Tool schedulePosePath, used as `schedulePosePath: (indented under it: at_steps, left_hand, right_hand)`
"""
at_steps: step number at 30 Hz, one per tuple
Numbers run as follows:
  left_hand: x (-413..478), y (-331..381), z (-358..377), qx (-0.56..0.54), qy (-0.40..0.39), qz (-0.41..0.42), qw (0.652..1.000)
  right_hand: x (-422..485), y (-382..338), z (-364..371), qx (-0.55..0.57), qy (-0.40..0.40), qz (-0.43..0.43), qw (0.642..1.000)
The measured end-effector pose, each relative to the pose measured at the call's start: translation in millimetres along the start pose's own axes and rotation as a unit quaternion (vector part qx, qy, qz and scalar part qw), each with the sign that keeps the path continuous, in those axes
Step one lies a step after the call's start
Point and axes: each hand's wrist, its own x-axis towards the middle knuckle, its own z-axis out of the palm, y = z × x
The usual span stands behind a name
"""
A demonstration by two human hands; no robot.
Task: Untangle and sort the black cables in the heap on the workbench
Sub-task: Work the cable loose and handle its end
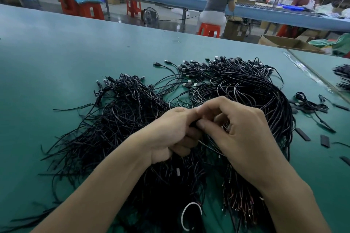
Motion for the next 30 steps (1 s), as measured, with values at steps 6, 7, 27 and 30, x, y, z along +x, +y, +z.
schedulePosePath:
  at_steps: [6, 7, 27, 30]
  left_hand:
    - [2.0, -2.2, 4.4, 0.001, -0.005, -0.007, 1.0]
    - [2.0, -2.3, 4.5, -0.003, -0.005, -0.012, 1.0]
    - [-0.8, -8.9, 3.5, 0.092, -0.096, -0.062, 0.989]
    - [-1.6, -6.5, 1.7, 0.052, -0.106, -0.068, 0.991]
  right_hand:
    - [-0.3, -4.2, -3.8, -0.012, -0.012, -0.007, 1.0]
    - [-0.5, -4.4, -3.9, -0.01, -0.014, -0.008, 1.0]
    - [-0.7, 4.5, -14.8, 0.034, -0.107, 0.074, 0.991]
    - [-0.8, 4.2, -15.2, 0.086, -0.081, 0.069, 0.991]
